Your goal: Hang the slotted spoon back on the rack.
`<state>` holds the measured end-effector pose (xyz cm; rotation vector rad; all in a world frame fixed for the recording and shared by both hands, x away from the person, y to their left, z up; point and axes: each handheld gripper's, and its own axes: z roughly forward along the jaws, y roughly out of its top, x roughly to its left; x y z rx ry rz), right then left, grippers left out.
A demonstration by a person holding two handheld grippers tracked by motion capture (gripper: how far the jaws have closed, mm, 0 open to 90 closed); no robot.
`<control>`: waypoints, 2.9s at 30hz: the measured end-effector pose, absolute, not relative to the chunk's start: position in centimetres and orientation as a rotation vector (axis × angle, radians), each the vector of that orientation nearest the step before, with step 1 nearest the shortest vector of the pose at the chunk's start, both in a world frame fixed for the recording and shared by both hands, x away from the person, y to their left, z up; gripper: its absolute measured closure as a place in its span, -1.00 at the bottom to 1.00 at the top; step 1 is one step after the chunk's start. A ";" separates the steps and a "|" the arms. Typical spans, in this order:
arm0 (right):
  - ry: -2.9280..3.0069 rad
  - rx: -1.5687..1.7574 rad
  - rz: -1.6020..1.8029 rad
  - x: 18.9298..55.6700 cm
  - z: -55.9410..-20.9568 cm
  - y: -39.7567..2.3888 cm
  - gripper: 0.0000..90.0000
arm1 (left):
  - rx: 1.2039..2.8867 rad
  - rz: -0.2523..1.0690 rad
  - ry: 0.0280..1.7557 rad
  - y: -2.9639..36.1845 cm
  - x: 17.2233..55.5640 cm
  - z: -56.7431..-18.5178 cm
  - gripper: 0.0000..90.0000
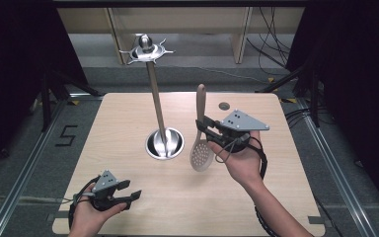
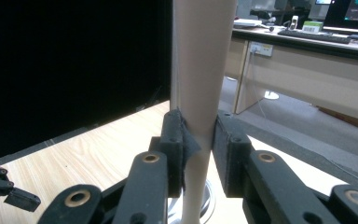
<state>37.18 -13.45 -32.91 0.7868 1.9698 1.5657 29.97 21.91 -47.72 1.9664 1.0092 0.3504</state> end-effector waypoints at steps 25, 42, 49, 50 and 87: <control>1.979 0.772 1.546 37.9 -32.1 -12.0 0.68 | 1.962 0.349 1.014 21.8 30.0 -47.8 -0.10; 1.987 0.765 1.576 38.4 -31.7 -10.9 0.68 | 1.972 0.352 1.005 22.0 30.0 -47.7 -0.10; 1.997 0.765 1.569 38.5 -31.6 -10.6 0.68 | 1.967 0.348 1.005 21.9 30.0 -47.7 -0.10; 1.991 0.754 1.562 38.6 -31.5 -10.6 0.68 | 1.967 0.348 1.006 21.9 30.0 -47.7 -0.10; 2.024 0.798 1.540 40.4 -29.7 -6.5 0.68 | 1.965 0.348 1.005 21.9 29.9 -47.7 -0.10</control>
